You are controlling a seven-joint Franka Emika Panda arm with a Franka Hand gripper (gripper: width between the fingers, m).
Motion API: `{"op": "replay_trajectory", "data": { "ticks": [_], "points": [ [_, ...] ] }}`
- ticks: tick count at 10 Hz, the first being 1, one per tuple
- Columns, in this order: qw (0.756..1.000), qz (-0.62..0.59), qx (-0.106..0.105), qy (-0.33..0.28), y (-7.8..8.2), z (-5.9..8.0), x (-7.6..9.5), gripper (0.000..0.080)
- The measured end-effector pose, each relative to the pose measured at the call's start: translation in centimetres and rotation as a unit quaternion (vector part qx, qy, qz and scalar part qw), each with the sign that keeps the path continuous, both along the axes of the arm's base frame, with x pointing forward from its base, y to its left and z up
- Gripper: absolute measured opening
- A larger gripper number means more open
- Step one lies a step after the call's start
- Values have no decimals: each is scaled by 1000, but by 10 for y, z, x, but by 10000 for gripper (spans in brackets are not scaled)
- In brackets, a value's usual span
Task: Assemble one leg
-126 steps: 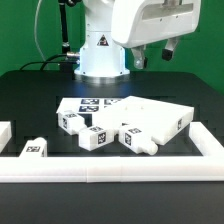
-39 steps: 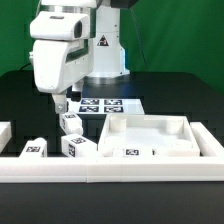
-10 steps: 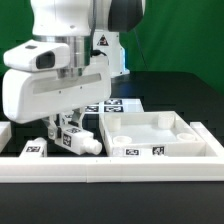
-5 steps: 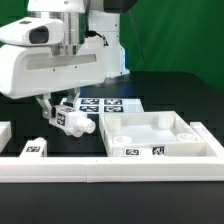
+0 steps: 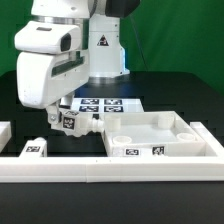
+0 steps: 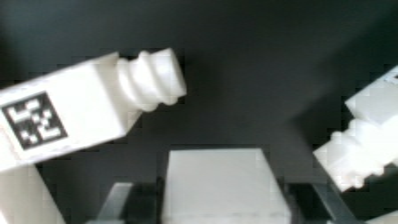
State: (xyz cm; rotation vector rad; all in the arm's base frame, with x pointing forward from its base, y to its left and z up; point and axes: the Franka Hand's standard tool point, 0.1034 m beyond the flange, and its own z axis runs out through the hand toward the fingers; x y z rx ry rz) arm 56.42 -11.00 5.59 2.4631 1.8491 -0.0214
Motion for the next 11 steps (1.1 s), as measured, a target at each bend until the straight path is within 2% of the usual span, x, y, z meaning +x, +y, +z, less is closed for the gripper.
{"op": "replay_trajectory", "data": {
  "ticks": [4,6,8,11],
  "points": [
    [990,137,-5,10,-3,-1,-1,287],
    [958,286,-13,28,-6,0,4,287],
    [945,326,-17,33,-7,-2,3,287],
    [901,430,-25,45,-12,-3,2,287]
  ]
}}
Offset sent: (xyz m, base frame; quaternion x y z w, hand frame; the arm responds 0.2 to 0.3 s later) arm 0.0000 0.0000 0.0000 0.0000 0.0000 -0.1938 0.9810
